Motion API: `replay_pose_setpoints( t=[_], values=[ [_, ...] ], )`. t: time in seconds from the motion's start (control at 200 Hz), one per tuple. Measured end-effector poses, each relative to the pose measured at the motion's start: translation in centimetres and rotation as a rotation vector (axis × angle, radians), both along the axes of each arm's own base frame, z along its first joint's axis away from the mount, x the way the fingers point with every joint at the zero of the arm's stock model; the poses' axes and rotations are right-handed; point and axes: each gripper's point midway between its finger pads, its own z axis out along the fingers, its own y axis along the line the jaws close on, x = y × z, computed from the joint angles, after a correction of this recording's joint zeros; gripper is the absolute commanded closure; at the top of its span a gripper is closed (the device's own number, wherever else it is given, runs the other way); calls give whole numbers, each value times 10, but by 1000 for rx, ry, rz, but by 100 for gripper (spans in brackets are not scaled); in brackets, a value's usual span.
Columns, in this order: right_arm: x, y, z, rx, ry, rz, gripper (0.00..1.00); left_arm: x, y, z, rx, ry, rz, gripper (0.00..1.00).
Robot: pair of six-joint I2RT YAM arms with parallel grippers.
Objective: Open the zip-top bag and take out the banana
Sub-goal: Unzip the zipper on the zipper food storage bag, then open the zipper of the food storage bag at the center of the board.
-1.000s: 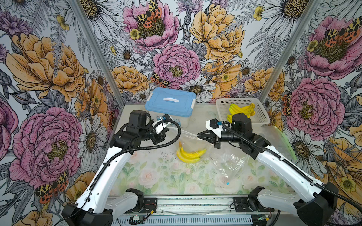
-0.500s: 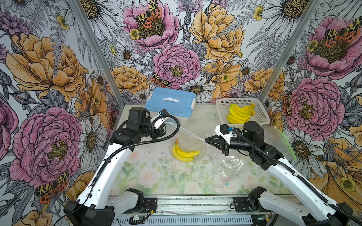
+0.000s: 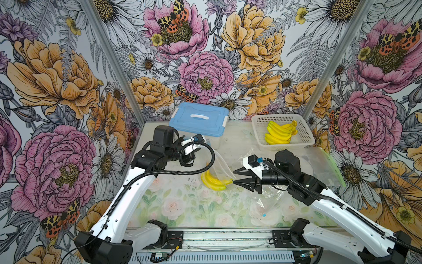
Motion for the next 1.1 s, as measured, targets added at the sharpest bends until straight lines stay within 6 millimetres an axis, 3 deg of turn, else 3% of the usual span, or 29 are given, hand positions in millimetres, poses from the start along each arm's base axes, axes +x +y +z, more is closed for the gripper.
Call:
replay_pose_setpoints(
  t=[0.28,0.37,0.675,1.101],
  values=[
    [27,8,58,69,-24,-79,39,-7,-5,-5,6,-2,-33,100],
    [36,15,67,79,-17,-87,40,-8,-5,-4,3,-5,-37,100],
    [57,31,29,-3,109,-109,41,-10,-6,-2,0,-9,-46,100],
    [58,35,5,-67,177,-120,43,-13,-6,1,3,-26,-54,100]
  ],
)
